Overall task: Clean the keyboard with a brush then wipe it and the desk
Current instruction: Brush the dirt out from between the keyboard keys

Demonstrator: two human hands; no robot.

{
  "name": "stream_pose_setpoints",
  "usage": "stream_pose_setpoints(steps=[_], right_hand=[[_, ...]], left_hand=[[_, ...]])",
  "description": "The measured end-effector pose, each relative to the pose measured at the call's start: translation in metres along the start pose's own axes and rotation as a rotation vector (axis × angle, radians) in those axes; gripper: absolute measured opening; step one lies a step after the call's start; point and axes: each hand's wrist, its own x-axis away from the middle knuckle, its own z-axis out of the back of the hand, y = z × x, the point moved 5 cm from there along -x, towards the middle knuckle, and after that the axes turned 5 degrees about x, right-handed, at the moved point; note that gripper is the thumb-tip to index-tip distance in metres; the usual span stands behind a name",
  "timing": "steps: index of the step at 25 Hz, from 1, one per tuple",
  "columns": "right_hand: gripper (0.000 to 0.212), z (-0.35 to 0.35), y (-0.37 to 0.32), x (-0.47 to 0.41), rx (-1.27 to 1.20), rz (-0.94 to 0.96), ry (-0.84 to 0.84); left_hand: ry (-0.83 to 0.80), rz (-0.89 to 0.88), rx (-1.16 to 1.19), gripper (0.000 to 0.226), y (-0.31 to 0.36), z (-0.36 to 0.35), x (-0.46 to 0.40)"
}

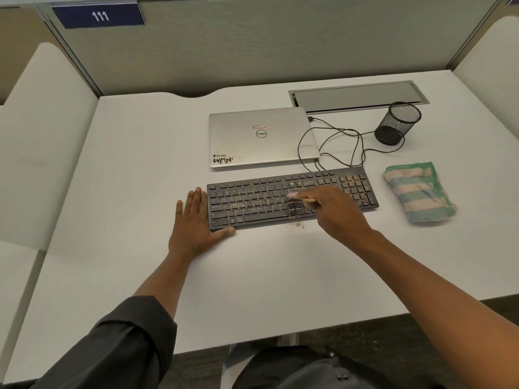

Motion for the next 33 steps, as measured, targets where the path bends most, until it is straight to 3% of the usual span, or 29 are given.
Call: stream_pose_setpoints(steps=[10,15,25,30,33], right_hand=[[0.029,-0.012,-0.001,0.036,-0.011,0.019,-0.025],[0.031,-0.006,0.006,0.009,0.004,-0.021,0.033],[0.025,-0.012,0.001,0.032,0.039,0.004,-0.114],[0.026,0.000,-0.006,0.000,-0.017,-0.032,0.004],[0.024,-0.009,-0.011,-0.003,-0.030,-0.036,-0.024]], left_hand=[[0.000,0.003,0.004,0.135,0.000,0.001,0.001],[0.008,-0.003,0.008,0.135,0.001,0.001,0.001],[0.010,0.001,0.009,0.134,0.000,0.001,0.001],[0.013,0.001,0.012,0.133,0.000,0.001,0.001],[0.012,0.002,0.012,0.133,0.000,0.001,0.001]])
